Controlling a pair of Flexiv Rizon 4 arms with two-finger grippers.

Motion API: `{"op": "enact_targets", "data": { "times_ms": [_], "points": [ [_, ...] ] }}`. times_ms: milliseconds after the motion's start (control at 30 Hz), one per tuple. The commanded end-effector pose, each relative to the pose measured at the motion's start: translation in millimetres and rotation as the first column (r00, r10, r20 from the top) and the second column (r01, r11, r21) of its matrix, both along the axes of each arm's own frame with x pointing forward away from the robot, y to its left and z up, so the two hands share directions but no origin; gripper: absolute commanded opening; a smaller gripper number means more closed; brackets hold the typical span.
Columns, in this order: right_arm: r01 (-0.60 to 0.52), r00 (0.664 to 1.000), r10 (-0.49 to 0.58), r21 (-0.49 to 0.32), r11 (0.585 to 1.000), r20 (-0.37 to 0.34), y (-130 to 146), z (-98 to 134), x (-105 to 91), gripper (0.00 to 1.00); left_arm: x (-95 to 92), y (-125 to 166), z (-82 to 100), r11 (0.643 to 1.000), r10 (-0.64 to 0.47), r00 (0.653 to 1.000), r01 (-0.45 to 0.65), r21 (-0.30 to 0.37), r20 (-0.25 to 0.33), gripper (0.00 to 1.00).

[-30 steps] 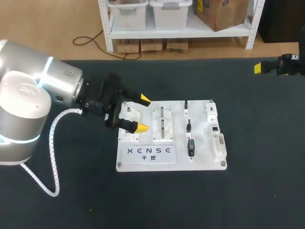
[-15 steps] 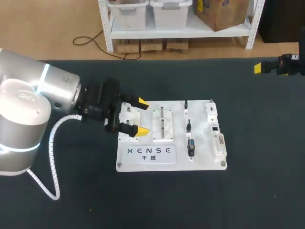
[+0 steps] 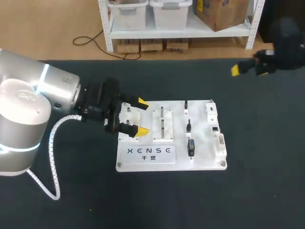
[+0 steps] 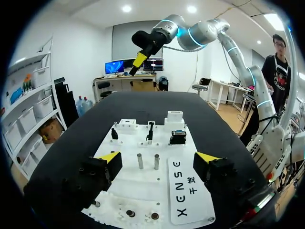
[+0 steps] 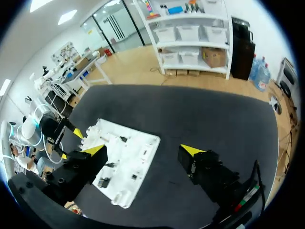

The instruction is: Insert the Ethernet cable into its matching sockets.

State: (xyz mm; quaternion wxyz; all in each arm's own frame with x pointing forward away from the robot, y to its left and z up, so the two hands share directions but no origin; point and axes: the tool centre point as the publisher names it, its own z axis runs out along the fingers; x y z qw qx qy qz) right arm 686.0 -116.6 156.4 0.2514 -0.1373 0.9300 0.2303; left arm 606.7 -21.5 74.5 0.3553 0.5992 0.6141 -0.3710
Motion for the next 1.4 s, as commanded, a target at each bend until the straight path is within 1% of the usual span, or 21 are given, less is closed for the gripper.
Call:
{"op": "enact_targets", "data": {
  "times_ms": [33,100,167,200,233,333,400,533,567,633,733,900,967,1000,1133,1200,1400],
  "points": [
    [0.097,0.995,-0.103,-0.182,0.978,-0.02,34,2,-14.9,1.0,-0.6,0,-1.0,1.0,0.002,1.0,-0.002,-0.003,0.003,1.0],
    [0.102,0.993,-0.112,-0.217,0.971,-0.032,44,-2,-22.0,1.0,-0.6,0,-1.0,1.0,0.002,1.0,-0.002,-0.003,0.003,1.0],
    [0.103,0.993,-0.116,-0.277,0.955,-0.033,54,-8,-29.1,1.0,-0.6,0,-1.0,1.0,0.002,1.0,-0.002,-0.003,0.003,1.0],
    [0.119,0.99,-0.135,-0.292,0.949,-0.034,59,-10,-32.6,1.0,-0.6,0,-1.0,1.0,0.002,1.0,-0.002,-0.003,0.003,1.0],
    [0.111,0.991,-0.129,-0.311,0.944,-0.04,64,-14,-35.6,1.0,-0.6,0,-1.0,1.0,0.002,1.0,-0.002,-0.003,0.003,1.0],
    [0.092,0.989,-0.124,-0.33,0.94,-0.077,82,-27,-42.3,1.0,-0.6,0,-1.0,1.0,0.002,1.0,-0.002,-0.003,0.003,1.0],
    [0.089,0.987,-0.131,-0.372,0.924,-0.091,93,-34,-46.7,1.0,-0.6,0,-1.0,1.0,0.002,1.0,-0.002,-0.003,0.003,1.0],
    [0.038,0.988,-0.095,-0.404,0.914,-0.123,110,-51,-50.5,1.0,-0.6,0,-1.0,1.0,0.002,1.0,-0.002,-0.003,0.003,1.0],
    [0.042,0.986,-0.106,-0.424,0.905,-0.13,113,-55,-51.4,1.0,-0.6,0,-1.0,1.0,0.002,1.0,-0.002,-0.003,0.003,1.0],
    [0.018,0.985,-0.092,-0.436,0.9,-0.149,119,-64,-52.4,1.0,-0.6,0,-1.0,1.0,0.002,1.0,-0.002,-0.003,0.003,1.0],
    [0.027,0.975,-0.121,-0.446,0.895,-0.184,123,-77,-52.8,1.0,-0.6,0,-1.0,1.0,0.002,1.0,-0.002,-0.003,0.003,1.0],
    [0.033,0.967,-0.142,-0.453,0.891,-0.211,130,-91,-53.6,1.0,-0.6,0,-1.0,1.0,0.002,1.0,-0.002,-0.003,0.003,1.0],
    [0.043,0.963,-0.158,-0.458,0.888,-0.216,131,-95,-53.7,1.0,-0.6,0,-1.0,1.0,0.002,1.0,-0.002,-0.003,0.003,1.0],
    [0.049,0.96,-0.172,-0.47,0.881,-0.222,132,-97,-53.7,1.0,-0.6,0,-1.0,1.0,0.002,1.0,-0.002,-0.003,0.003,1.0],
    [0.086,0.942,-0.227,-0.477,0.875,-0.247,131,-108,-54.4,1.0,-0.6,0,-1.0,1.0,0.002,1.0,-0.002,-0.003,0.003,1.0],
    [0.109,0.933,-0.256,-0.481,0.87,-0.253,131,-112,-55.2,1.0,-0.6,0,-1.0,1.0,0.002,1.0,-0.002,-0.003,0.003,1.0],
    [0.121,0.93,-0.271,-0.487,0.865,-0.25,136,-118,-57.5,1.0,-0.6,0,-1.0,1.0,0.002,1.0,-0.002,-0.003,0.003,1.0]
  ]
}}
